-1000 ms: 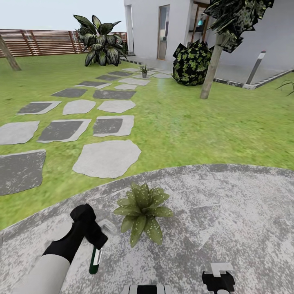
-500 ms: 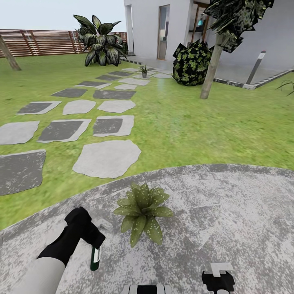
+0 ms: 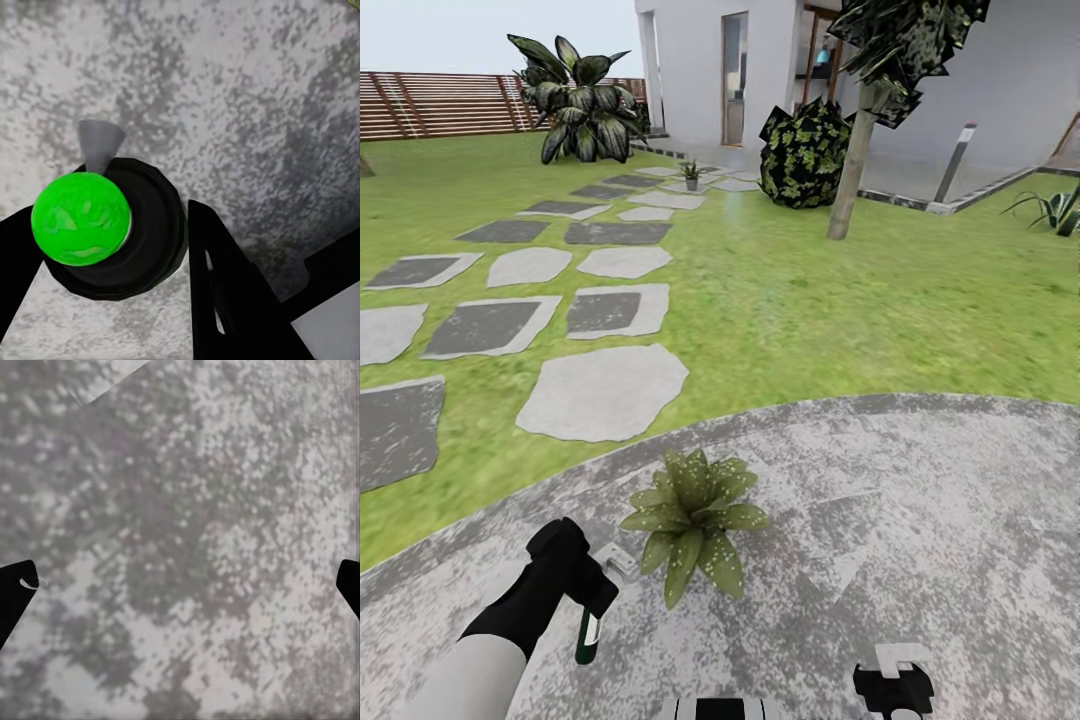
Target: Pick up the pesticide atomizer in the garden and spray insectifuge to fully cover both potted plants in the garden.
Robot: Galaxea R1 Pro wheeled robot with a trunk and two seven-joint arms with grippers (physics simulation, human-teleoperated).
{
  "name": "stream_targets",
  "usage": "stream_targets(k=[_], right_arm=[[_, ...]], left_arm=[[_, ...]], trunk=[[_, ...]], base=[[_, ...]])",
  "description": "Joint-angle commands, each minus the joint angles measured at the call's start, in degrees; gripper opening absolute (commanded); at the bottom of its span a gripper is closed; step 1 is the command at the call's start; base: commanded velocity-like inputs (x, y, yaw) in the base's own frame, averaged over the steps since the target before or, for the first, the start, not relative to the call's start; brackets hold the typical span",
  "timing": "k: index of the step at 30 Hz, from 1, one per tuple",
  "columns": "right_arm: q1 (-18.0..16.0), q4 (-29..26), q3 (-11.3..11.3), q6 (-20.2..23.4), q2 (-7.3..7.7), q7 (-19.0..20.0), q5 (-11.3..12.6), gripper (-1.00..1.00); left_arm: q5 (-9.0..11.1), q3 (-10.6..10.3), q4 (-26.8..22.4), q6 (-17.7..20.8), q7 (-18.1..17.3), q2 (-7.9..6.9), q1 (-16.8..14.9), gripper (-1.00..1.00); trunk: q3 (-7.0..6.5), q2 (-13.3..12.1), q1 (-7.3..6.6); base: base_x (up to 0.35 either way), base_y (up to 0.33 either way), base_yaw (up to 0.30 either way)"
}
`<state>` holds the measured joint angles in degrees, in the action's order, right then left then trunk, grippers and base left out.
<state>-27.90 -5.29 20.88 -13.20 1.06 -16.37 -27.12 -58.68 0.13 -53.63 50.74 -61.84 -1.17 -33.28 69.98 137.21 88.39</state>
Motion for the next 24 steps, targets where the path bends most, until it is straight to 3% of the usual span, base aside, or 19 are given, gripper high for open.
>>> stream_targets(k=[1, 12, 19, 24], right_arm=[[0.0, 0.1, 0.5, -0.2, 0.00, -0.2, -0.6, 1.00], [0.0, 0.1, 0.5, -0.2, 0.00, -0.2, -0.6, 1.00], [0.0, 0.2, 0.5, -0.2, 0.23, -0.2, -0.7, 1.00], [0.0, 0.2, 0.5, -0.2, 0.32, -0.2, -0.7, 1.00]], left_arm=[[-0.5, 0.0, -0.1, 0.3, -0.6, 0.01, 0.0, -1.00], [-0.3, 0.2, -0.1, 0.2, -0.6, 0.09, 0.0, -1.00], [-0.6, -0.2, -0.1, 0.9, -1.2, -0.15, -0.7, -1.00], [-1.0, -0.4, -0.9, 1.3, -5.7, 0.44, -1.5, -1.00]], trunk=[[0.04, 0.0, -0.01], [-0.10, 0.0, -0.01], [-0.10, 0.0, -0.01], [-0.10, 0.0, -0.01]], base=[[-0.042, 0.021, -0.009], [-0.196, 0.184, -0.083], [-0.026, 0.025, -0.005], [0.000, 0.000, 0.000]])
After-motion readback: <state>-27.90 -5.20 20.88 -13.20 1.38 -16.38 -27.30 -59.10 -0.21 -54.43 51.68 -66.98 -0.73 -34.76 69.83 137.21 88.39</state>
